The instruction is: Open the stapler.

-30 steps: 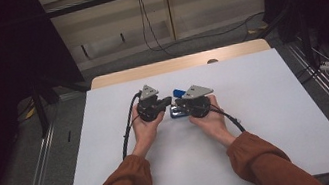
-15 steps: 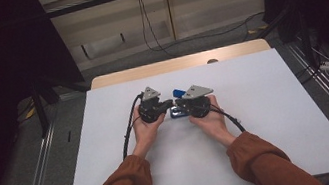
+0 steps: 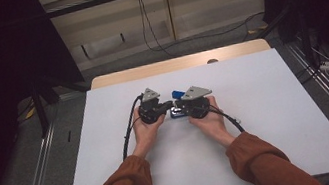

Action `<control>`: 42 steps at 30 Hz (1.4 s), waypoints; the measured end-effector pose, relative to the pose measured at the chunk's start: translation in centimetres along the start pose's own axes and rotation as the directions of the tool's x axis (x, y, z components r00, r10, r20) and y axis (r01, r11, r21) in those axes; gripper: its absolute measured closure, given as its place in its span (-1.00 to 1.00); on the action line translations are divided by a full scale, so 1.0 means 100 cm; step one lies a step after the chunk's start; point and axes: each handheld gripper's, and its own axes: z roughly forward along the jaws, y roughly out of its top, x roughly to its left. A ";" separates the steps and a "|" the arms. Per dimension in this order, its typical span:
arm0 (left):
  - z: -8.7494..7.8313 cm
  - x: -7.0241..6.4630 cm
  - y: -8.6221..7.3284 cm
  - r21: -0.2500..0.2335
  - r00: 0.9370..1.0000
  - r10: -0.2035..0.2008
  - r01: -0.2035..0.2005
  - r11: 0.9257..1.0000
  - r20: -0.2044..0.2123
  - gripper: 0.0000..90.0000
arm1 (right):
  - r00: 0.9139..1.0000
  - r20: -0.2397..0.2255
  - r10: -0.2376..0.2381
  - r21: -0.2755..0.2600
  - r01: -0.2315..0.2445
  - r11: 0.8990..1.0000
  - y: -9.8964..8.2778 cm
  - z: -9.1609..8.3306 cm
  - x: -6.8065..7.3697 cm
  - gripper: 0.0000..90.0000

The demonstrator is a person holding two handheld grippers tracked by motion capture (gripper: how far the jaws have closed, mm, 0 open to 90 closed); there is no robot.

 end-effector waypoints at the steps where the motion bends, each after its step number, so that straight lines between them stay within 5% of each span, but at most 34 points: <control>1: 0.000 0.000 0.000 -0.002 1.000 -0.004 0.004 1.000 0.000 1.00 | 1.000 0.000 -0.001 -0.001 0.001 1.000 0.000 0.000 0.000 1.00; 5: 0.000 0.002 -0.001 -0.007 1.000 -0.022 0.022 1.000 0.010 1.00 | 1.000 -0.001 -0.001 -0.001 0.001 1.000 0.000 0.000 0.000 1.00; 42: 0.002 0.001 -0.002 0.009 1.000 0.017 -0.017 1.000 -0.009 1.00 | 0.999 0.036 -0.004 -0.021 0.005 1.000 0.006 -0.002 0.001 1.00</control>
